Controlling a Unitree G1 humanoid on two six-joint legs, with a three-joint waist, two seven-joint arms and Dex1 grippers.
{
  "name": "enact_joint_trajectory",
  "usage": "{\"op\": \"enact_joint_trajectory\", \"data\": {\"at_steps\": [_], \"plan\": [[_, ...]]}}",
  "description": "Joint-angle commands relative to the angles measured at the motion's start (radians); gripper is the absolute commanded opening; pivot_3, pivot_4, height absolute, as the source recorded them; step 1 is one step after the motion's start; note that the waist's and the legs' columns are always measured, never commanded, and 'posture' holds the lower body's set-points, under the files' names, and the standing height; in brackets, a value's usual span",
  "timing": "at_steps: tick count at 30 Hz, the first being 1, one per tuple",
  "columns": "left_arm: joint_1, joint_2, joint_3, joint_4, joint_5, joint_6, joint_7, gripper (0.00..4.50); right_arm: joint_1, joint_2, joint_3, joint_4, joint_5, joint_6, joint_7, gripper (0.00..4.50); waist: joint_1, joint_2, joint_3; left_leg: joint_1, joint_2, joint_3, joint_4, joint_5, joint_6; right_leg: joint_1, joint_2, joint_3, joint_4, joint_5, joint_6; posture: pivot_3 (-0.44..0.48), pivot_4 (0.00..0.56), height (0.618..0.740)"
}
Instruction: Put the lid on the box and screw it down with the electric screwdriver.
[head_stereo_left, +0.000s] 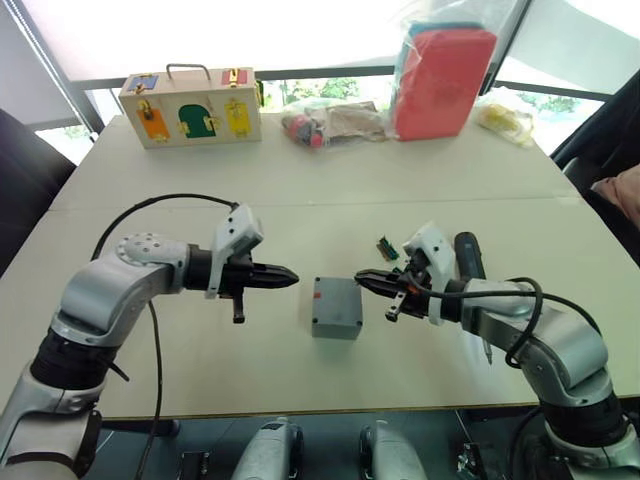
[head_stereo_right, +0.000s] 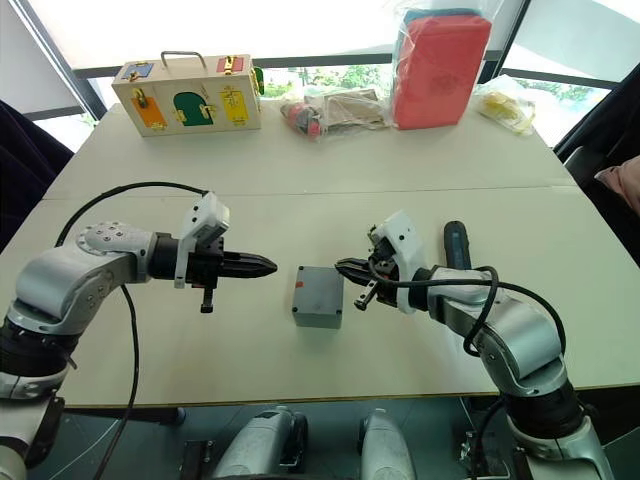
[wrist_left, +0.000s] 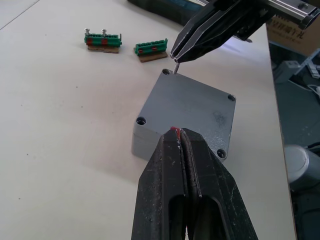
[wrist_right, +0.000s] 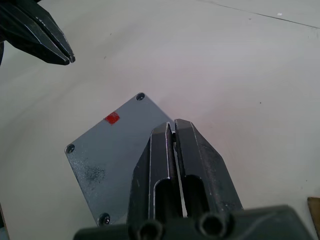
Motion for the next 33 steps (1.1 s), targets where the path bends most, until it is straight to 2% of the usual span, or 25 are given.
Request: {"op": "enact_joint_trajectory", "data": {"at_steps": [1,33], "plan": [[-0.01,-0.006,0.004,-0.025,-0.009,0.003,0.008,0.0,-0.007,-0.005,-0.008,0.0,-0.013,-0.032,-0.002,0.04,0.0,0.0,0.0,0.0,0.0,0.0,0.0,0.0,0.0,0.0,0.0,0.0,0.0,0.0,0.0,0.0,0.15,0.74],[0.009,-0.023,0.0,-0.027,-0.015,0.007,0.03,0.0,-0.029,0.012,0.005,-0.001,0.005,-0.03,0.003,0.04,0.0,0.0,0.0,0.0,0.0,0.0,0.0,0.0,0.0,0.0,0.0,0.0,0.0,0.0,0.0,0.0,0.15,0.74]]}}
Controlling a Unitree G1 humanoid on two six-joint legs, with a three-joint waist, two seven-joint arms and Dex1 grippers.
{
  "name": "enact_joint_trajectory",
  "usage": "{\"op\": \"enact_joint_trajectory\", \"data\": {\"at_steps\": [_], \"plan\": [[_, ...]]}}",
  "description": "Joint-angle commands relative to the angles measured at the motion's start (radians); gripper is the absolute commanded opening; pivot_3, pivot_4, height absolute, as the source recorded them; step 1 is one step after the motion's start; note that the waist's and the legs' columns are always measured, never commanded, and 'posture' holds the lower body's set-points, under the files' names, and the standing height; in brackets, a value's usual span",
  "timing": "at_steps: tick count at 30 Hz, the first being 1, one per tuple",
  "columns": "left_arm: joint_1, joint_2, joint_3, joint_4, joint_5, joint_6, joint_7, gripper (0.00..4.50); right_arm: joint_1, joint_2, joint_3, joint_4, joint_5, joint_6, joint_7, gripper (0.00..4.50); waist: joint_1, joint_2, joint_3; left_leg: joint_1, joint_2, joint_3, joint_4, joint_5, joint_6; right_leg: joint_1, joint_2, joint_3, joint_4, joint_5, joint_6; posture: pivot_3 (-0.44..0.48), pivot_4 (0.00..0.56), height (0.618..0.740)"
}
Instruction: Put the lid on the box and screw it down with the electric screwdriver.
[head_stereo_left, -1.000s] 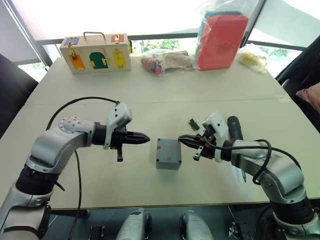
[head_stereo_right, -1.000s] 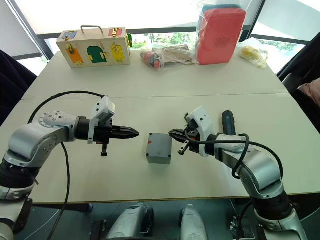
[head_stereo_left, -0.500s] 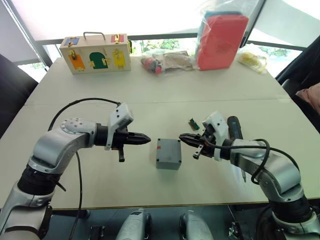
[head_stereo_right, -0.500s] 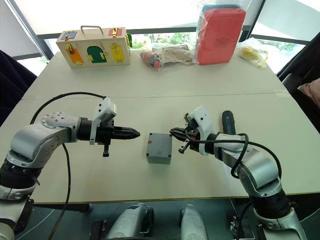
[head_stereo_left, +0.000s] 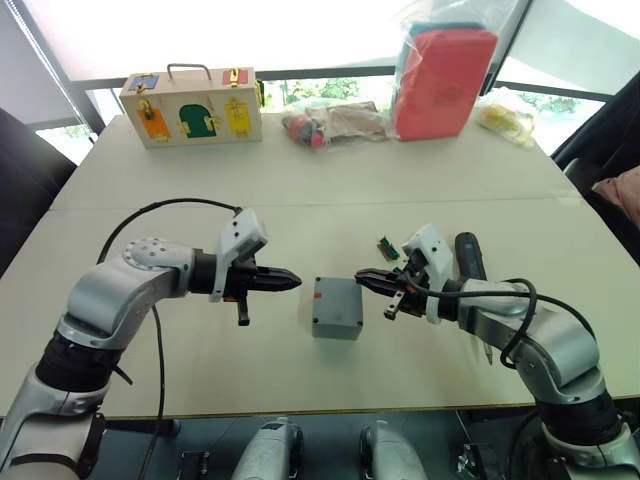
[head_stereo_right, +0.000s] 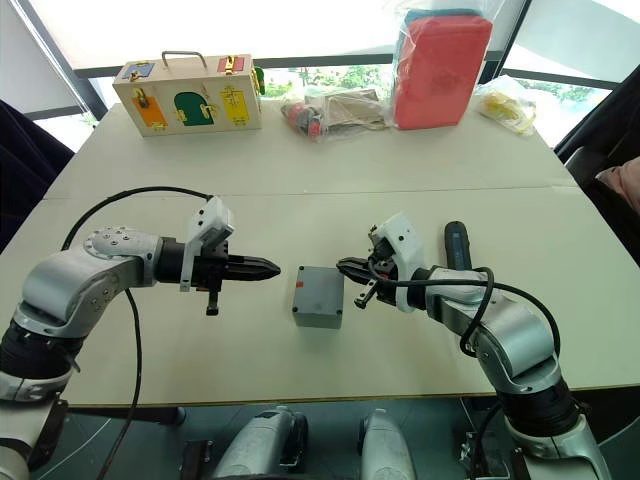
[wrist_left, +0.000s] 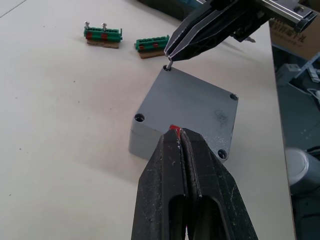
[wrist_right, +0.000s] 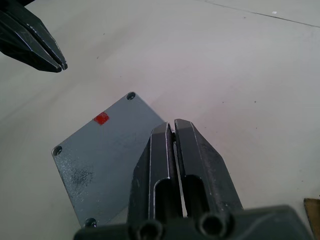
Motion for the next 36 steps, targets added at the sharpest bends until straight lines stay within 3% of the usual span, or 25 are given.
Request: {"op": "enact_joint_trajectory", "data": {"at_steps": [1,17,20,25,33,36], "plan": [[0.0,-0.001,0.012,-0.025,-0.01,-0.012,0.001,0.0,-0.028,0.003,-0.016,-0.042,0.021,0.006,-0.001,0.04,-0.001,0.0,0.0,0.0,0.0,0.0,0.0,0.0,0.0,0.0,0.0,0.0,0.0,0.0,0.0,0.0,0.15,0.74],[0.009,-0.005,0.022,-0.033,-0.013,-0.012,0.009,0.0,-0.013,-0.002,0.025,0.021,-0.027,-0.036,0.007,0.04,-0.001,0.0,0.0,0.0,0.0,0.0,0.0,0.0,0.0,0.0,0.0,0.0,0.0,0.0,0.0,0.0,0.15,0.74],[0.01,-0.009,0.03,-0.036,-0.022,-0.009,0.014,0.0,-0.016,-0.003,0.024,0.022,-0.029,-0.036,0.012,0.75,0.0,0.0,0.0,0.0,0.0,0.0,0.0,0.0,0.0,0.0,0.0,0.0,0.0,0.0,0.0,0.0,0.15,0.74],[-0.005,-0.022,0.041,-0.041,-0.053,-0.001,0.011,0.0,-0.037,-0.007,-0.011,0.007,-0.009,-0.007,0.01,2.7,0.0,0.0,0.0,0.0,0.0,0.0,0.0,0.0,0.0,0.0,0.0,0.0,0.0,0.0,0.0,0.0,0.15,0.74],[-0.092,-0.064,-0.064,0.048,0.02,-0.156,-0.093,0.0,-0.175,-0.041,-0.255,-0.01,0.189,0.261,-0.046,2.7,0.002,0.0,0.0,0.0,0.0,0.0,0.0,0.0,0.0,0.0,-0.001,0.0,0.0,0.0,0.0,0.0,0.15,0.74],[-0.158,-0.097,-0.103,0.132,0.065,-0.231,-0.141,0.0,-0.253,-0.094,-0.344,0.039,0.237,0.397,-0.069,3.37,0.002,0.0,0.0,0.0,0.0,0.0,0.0,0.0,0.0,0.0,-0.001,0.0,0.0,0.0,0.0,0.0,0.15,0.74]]}}
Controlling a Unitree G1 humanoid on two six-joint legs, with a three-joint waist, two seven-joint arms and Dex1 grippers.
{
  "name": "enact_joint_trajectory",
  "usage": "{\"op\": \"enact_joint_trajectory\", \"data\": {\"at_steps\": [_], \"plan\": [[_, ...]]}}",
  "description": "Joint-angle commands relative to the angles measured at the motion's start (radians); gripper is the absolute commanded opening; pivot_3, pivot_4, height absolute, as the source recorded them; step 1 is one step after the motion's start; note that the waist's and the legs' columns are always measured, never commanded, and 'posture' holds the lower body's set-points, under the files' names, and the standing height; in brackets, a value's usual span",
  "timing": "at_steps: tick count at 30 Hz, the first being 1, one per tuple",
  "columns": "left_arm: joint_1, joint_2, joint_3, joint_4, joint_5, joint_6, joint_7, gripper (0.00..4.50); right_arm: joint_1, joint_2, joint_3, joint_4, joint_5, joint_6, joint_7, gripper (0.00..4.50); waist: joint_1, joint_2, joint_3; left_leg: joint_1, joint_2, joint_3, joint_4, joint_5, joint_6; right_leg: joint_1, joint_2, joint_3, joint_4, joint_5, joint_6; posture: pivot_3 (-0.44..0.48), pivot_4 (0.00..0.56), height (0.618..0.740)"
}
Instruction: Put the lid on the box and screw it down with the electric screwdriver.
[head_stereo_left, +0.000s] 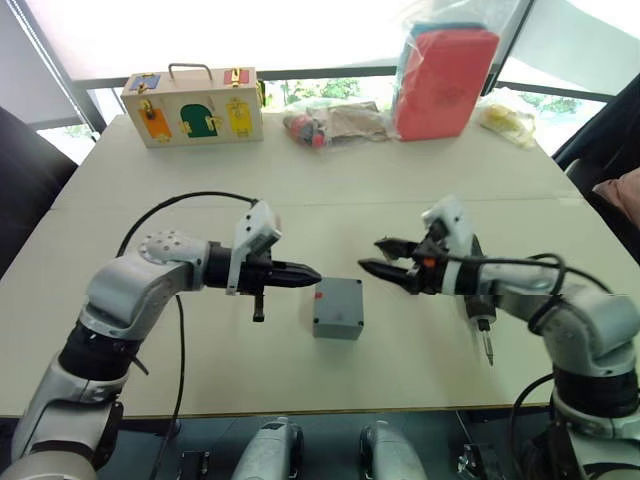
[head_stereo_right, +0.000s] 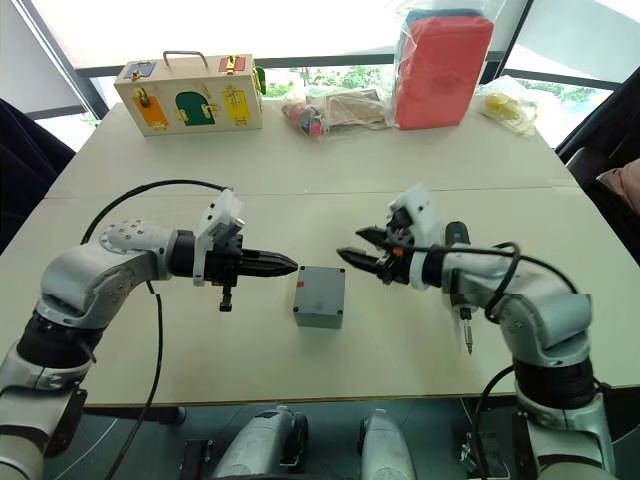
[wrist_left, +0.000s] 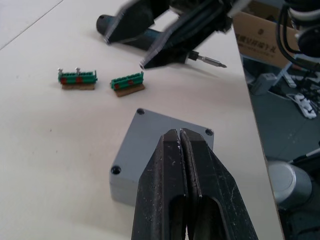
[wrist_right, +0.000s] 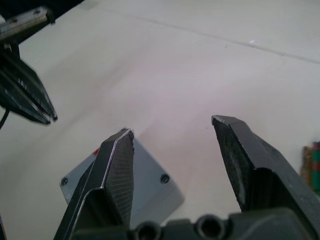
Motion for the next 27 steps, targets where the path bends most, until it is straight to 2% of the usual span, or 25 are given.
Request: {"op": "enact_joint_trajectory", "data": {"at_steps": [1,3,4,7,14,20,27], "plan": [[-0.073,-0.027,-0.034,0.072,0.055,-0.101,-0.059,0.0,-0.084,-0.056,-0.11,0.03,0.062,0.141,-0.025,3.74,-0.001,0.0,0.0,0.0,0.0,0.0,0.0,0.0,0.0,0.0,0.0,0.0,0.0,0.0,0.0,0.0,0.15,0.74],[-0.124,-0.06,-0.064,0.122,0.095,-0.153,-0.08,0.0,-0.152,-0.135,-0.117,0.102,0.041,0.302,-0.047,4.37,-0.001,0.0,0.0,0.0,0.0,0.0,0.0,0.0,0.0,0.0,0.0,0.0,0.0,0.0,0.0,0.0,0.15,0.74],[-0.141,-0.071,-0.076,0.14,0.118,-0.185,-0.091,0.0,-0.172,-0.188,-0.1,0.148,0.044,0.362,-0.06,4.44,-0.001,0.0,0.0,0.0,0.0,0.001,0.0,0.0,0.0,0.0,-0.001,0.0,0.0,0.0,0.0,0.0,0.15,0.74],[-0.173,-0.094,-0.08,0.178,0.155,-0.22,-0.087,0.0,-0.196,-0.338,-0.013,0.287,0.103,0.403,-0.073,4.44,-0.002,0.0,0.0,-0.001,0.0,0.001,0.0,-0.001,0.002,0.0,-0.002,0.0,-0.001,0.0,0.0,0.0,0.15,0.74],[-0.141,-0.099,-0.057,0.129,0.142,-0.196,-0.083,0.0,-0.245,-0.532,0.214,0.484,0.287,0.403,-0.073,4.44,-0.024,0.0,0.0,-0.001,0.001,0.003,0.0,-0.002,0.004,-0.001,-0.003,0.001,-0.002,0.0,0.0,0.0,0.15,0.74],[-0.097,-0.089,-0.049,0.047,0.13,-0.154,-0.062,0.0,-0.312,-0.526,0.376,0.642,0.299,0.403,-0.087,4.44,-0.025,0.0,0.0,-0.002,0.002,0.003,0.0,-0.002,0.004,-0.001,-0.003,0.002,-0.002,0.0,0.0,0.0,0.15,0.74],[-0.059,-0.093,-0.058,0.011,0.142,-0.122,-0.018,0.0,-0.409,-0.406,0.539,0.766,0.176,0.403,-0.066,4.44,-0.024,0.0,0.0,-0.003,0.001,0.003,0.0,-0.002,0.004,-0.002,-0.002,0.001,-0.002,0.0,0.0,0.0,0.15,0.74]]}}
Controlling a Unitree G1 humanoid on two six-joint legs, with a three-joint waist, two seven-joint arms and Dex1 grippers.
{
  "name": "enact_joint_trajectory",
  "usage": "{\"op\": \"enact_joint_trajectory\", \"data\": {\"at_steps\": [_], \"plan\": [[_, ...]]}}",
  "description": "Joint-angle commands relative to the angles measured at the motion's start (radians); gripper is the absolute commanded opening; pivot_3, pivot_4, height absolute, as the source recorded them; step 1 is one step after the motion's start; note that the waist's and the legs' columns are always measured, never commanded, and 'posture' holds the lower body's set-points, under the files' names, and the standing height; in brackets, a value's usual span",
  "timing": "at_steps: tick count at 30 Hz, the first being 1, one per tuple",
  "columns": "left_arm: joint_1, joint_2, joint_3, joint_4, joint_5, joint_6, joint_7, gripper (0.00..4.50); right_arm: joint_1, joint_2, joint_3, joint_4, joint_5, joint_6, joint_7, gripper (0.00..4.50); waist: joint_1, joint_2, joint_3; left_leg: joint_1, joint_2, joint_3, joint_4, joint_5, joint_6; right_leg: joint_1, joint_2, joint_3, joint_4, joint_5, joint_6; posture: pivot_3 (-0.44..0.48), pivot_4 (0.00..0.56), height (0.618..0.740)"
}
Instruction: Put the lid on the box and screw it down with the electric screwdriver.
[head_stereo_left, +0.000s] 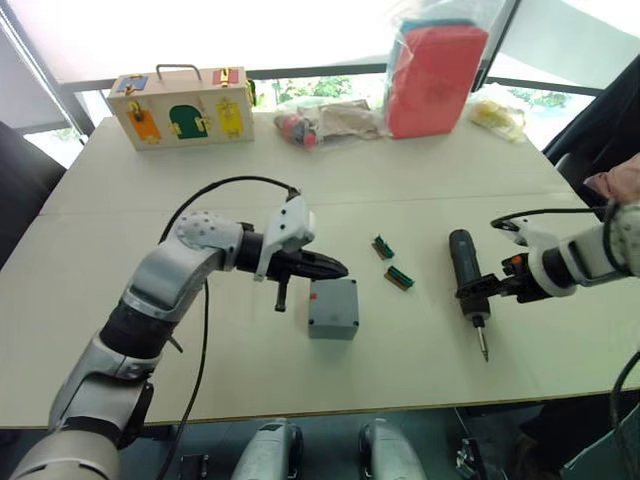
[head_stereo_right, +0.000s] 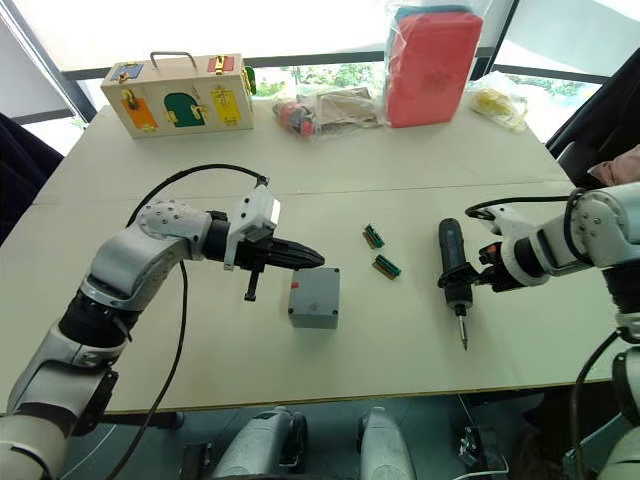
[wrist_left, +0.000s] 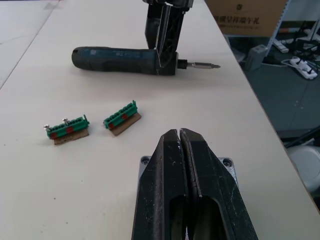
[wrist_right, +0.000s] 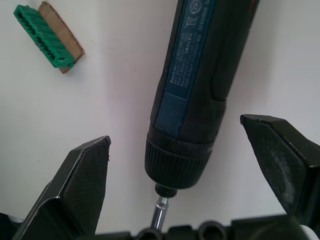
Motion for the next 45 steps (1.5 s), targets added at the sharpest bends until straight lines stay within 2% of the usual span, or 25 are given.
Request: {"op": "enact_joint_trajectory", "data": {"at_steps": [1,5,8,10,13,15,18,20,22,24,26,29,31,34,36,39,43,45], "plan": [[0.007,0.0,0.015,-0.043,0.0,0.008,0.024,0.0,-0.06,0.041,0.068,0.046,-0.082,0.006,0.032,4.44,0.0,0.0,0.0,0.0,0.0,0.0,0.0,0.0,0.0,0.0,0.0,0.0,0.0,0.0,0.0,0.0,0.15,0.74],[0.015,0.001,0.022,-0.041,0.004,0.014,0.046,0.0,-0.1,0.075,0.192,0.057,-0.191,-0.012,0.113,4.44,0.0,0.0,0.0,-0.001,0.0,0.0,0.0,0.0,0.0,-0.001,0.001,-0.001,0.001,0.0,0.0,0.0,0.15,0.74],[0.032,0.003,0.031,-0.052,0.002,0.02,0.068,0.0,-0.105,0.064,0.316,0.016,-0.262,-0.053,0.201,3.87,-0.001,-0.002,-0.001,-0.001,-0.001,0.0,0.001,0.0,0.0,0.0,0.001,-0.001,0.001,0.0,0.0,0.0,0.15,0.74],[0.037,0.004,0.031,-0.056,0.002,0.021,0.076,0.0,-0.105,0.057,0.35,0.007,-0.296,-0.06,0.248,3.23,-0.001,-0.004,-0.002,0.0,-0.001,0.0,0.001,0.0,0.0,0.001,0.001,-0.002,0.001,0.0,0.0,0.0,0.15,0.74],[0.042,0.011,0.042,-0.057,-0.001,0.025,0.087,0.0,-0.078,0.045,0.343,0.004,-0.347,-0.06,0.265,2.19,0.002,-0.004,-0.002,0.0,-0.001,-0.001,0.001,0.0,0.0,0.001,0.001,-0.002,0.001,0.0,0.0,0.0,0.15,0.74],[0.041,0.019,0.048,-0.051,-0.004,0.025,0.084,0.0,-0.088,0.066,0.291,0.062,-0.397,-0.102,0.256,1.84,0.001,-0.004,-0.003,0.0,-0.001,-0.001,0.001,0.0,0.0,0.001,0.001,-0.002,0.001,0.0,0.0,0.0,0.15,0.74],[0.035,0.029,0.054,-0.033,-0.005,0.025,0.073,0.0,-0.123,0.097,0.205,0.135,-0.457,-0.17,0.238,1.84,0.0,-0.006,-0.003,0.001,-0.001,-0.001,0.001,0.0,0.0,0.002,0.001,-0.002,0.001,0.0,0.0,0.0,0.15,0.74],[0.018,0.028,0.058,0.013,-0.005,0.02,0.058,0.0,-0.179,0.123,0.084,0.18,-0.475,-0.214,0.2,1.84,-0.002,-0.006,-0.003,0.003,-0.001,-0.001,0.002,0.0,0.0,0.004,0.001,-0.002,0.0,0.0,0.0,0.0,0.15,0.74],[0.003,0.027,0.054,0.04,-0.004,0.016,0.039,0.0,-0.202,0.14,-0.076,0.157,-0.475,-0.2,0.134,1.84,0.0,0.0,0.0,0.003,-0.003,0.0,0.002,0.0,0.0,0.002,0.0,0.0,0.001,0.001,0.001,0.0,0.15,0.74],[-0.011,0.028,0.056,0.046,-0.014,0.029,0.025,0.0,-0.17,0.158,-0.249,0.049,-0.472,-0.16,0.059,1.84,0.004,0.003,0.001,-0.004,-0.003,0.0,0.001,0.001,-0.002,-0.006,0.0,0.0,0.003,0.001,0.002,0.0,0.15,0.74],[-0.019,0.034,0.059,0.048,-0.026,0.044,0.005,0.0,-0.107,0.216,-0.427,-0.097,-0.464,-0.185,-0.023,1.84,0.006,0.003,0.001,-0.015,-0.002,0.0,0.001,0.007,-0.011,-0.018,0.001,0.0,0.005,0.001,0.002,0.0,0.15,0.74],[-0.024,0.047,0.057,0.054,-0.033,0.066,-0.016,0.0,-0.004,0.404,-0.693,-0.366,-0.406,-0.358,-0.109,1.84,0.003,0.002,0.001,-0.017,0.0,-0.001,-0.001,0.008,-0.012,-0.018,0.004,-0.001,0.004,0.001,0.002,0.0,0.15,0.74],[-0.021,0.059,0.047,0.045,-0.042,0.095,-0.035,0.0,0.066,0.548,-0.789,-0.574,-0.35,-0.517,-0.131,1.84,-0.003,0.003,0.001,-0.017,0.0,0.0,-0.001,0.008,-0.012,-0.018,0.004,0.0,0.004,0.001,0.002,0.0,0.15,0.74],[-0.016,0.055,0.024,0.059,-0.029,0.105,-0.05,0.0,0.173,0.695,-0.806,-0.761,-0.255,-0.592,-0.136,1.84,0.0,0.004,0.001,-0.017,0.0,0.0,0.0,0.008,-0.012,-0.018,0.004,0.0,0.005,0.001,0.002,0.0,0.15,0.74],[-0.01,0.038,0.008,0.086,0.002,0.091,-0.032,0.0,0.265,0.756,-0.742,-0.853,-0.225,-0.635,-0.118,1.84,0.005,0.003,0.001,-0.016,-0.001,-0.001,0.002,0.008,-0.011,-0.017,0.004,0.0,0.006,0.002,0.002,0.0,0.15,0.74],[0.003,0.016,0.007,0.091,0.013,0.087,-0.007,0.0,0.361,0.795,-0.647,-0.92,-0.217,-0.687,-0.104,1.84,0.003,0.003,0.001,-0.009,-0.001,-0.001,0.002,0.004,-0.004,-0.01,0.004,0.0,0.007,0.002,0.002,0.0,0.15,0.74],[0.029,-0.002,-0.007,0.066,0.024,0.094,0.018,0.0,0.442,0.807,-0.545,-0.929,-0.257,-0.771,-0.094,1.84,-0.001,0.003,0.001,-0.009,-0.002,-0.001,0.002,0.004,-0.004,-0.012,0.004,0.001,0.008,0.002,0.002,0.0,0.15,0.74],[0.047,-0.004,-0.027,0.051,0.039,0.089,0.03,0.0,0.473,0.805,-0.513,-0.915,-0.279,-0.81,-0.086,1.84,-0.002,0.003,0.001,-0.009,-0.002,-0.001,0.002,0.008,-0.01,-0.012,0.004,0.002,0.008,0.002,0.002,0.0,0.15,0.74]]}}
